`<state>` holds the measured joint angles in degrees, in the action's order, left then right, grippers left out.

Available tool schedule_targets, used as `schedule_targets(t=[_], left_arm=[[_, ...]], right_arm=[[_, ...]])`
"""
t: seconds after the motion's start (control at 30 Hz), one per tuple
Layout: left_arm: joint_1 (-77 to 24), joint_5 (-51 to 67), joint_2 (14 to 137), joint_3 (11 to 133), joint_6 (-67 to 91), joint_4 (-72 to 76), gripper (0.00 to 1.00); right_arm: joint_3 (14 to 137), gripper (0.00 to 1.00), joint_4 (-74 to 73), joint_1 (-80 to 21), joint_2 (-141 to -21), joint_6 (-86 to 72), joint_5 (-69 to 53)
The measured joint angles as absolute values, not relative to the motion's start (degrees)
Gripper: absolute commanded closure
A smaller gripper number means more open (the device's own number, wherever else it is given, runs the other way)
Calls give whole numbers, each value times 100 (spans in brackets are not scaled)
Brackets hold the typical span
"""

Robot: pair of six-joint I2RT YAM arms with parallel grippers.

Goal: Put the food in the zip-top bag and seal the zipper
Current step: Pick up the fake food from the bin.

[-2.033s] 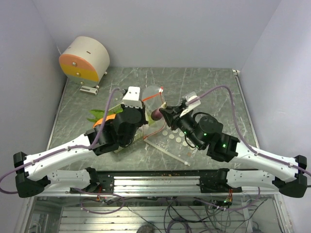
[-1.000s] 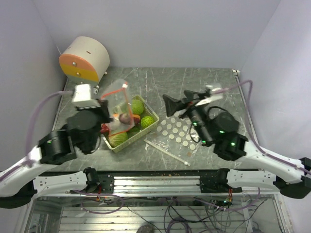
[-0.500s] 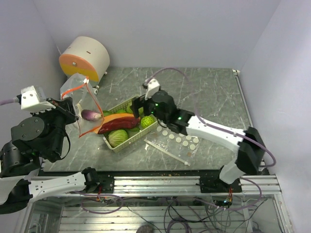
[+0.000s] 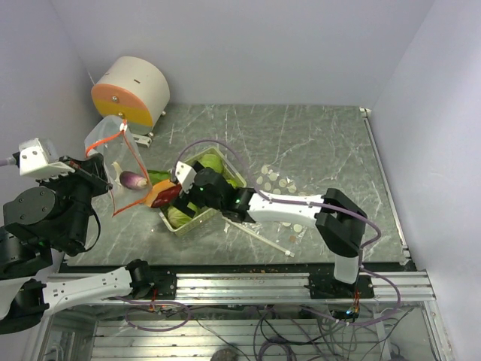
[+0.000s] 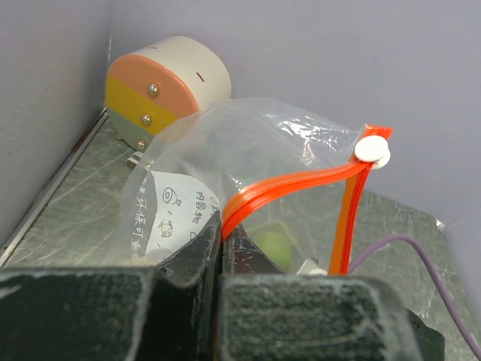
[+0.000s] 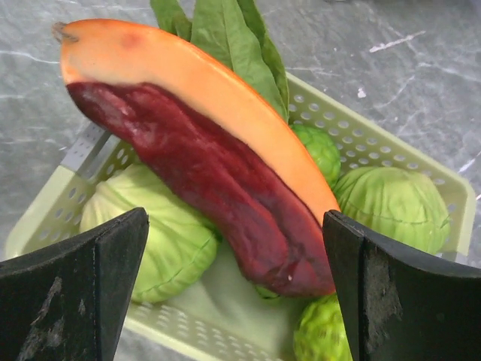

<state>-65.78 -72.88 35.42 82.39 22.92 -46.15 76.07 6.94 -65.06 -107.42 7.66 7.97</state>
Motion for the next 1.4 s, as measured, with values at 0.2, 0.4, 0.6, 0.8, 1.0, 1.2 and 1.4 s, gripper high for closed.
schedule_targets(t=[0.2,0.4,0.6,0.8,1.0,1.2,1.4], left_arm=[[-6578,-7288,3542,8239,2292,-4617,93],[-6578,-7290,3540,8239,2300,-4672,93],[-6578,-7290,3524,8239,2316,-4703,93],[-6578,-7288,3518,8246,2338,-4755,93],[-6578,-7290,3511,8246,2338,-4790,93],[-6578,-7288,3507,8246,2346,-4797,93],[-6578,-7284,3509,8263,2357,-4794,93]], right_arm=[[8014,0,972,-6667,-11286,1240,1203],[8217,0,1129,-6799,-11775,1511,1426],[8385,0,1365,-6805,-11979,1619,1603],[8414,12,1865,-6816,-12267,1693,1944],[8418,64,2117,-6855,-12359,1758,2224],[8248,100,2307,-6864,-12215,1747,2458],[7972,100,2338,-6801,-11716,1525,2836]])
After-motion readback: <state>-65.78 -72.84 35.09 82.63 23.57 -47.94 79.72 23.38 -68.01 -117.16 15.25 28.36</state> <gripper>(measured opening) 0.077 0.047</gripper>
